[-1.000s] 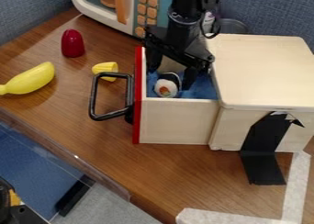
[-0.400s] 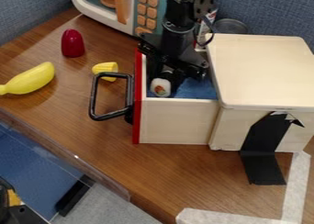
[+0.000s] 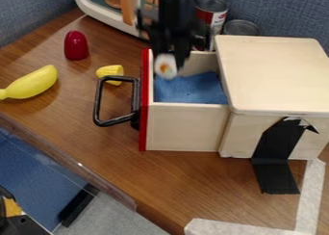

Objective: Taking the item out of the drawer

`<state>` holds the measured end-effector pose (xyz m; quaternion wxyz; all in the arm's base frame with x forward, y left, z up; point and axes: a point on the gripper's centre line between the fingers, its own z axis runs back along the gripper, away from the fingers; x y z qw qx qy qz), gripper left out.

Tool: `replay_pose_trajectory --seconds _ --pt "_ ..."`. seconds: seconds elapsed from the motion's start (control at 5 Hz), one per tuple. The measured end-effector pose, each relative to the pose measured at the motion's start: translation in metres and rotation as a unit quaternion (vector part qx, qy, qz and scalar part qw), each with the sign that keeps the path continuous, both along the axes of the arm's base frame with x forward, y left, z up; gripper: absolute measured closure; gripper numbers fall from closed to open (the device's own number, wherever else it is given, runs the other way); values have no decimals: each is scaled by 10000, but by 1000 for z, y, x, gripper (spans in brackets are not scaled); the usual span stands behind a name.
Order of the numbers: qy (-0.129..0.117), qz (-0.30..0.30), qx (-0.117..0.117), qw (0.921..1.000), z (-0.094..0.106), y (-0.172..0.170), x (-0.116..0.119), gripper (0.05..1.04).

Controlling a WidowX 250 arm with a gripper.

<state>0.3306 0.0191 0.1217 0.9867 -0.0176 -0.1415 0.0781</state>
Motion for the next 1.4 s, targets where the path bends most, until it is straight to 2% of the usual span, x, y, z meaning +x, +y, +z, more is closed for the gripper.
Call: replay_pose_trajectory --seconds 0.2,0.4,0.6,0.8,1.0,1.2,1.4 --pt "-201 329 -589 9975 29 24 8 693" --pt "-457 842 -473 9943 39 62 22 694" --pt "-324 1327 -199 9904 7 104 36 694" --pt "-297 1620 75 9863 -17 133 46 697" --pt "-318 1744 269 9838 -33 152 47 698" --pt "-155 1667 513 9846 -61 160 41 698" --pt "-78 1511 785 9854 -84 163 31 630"
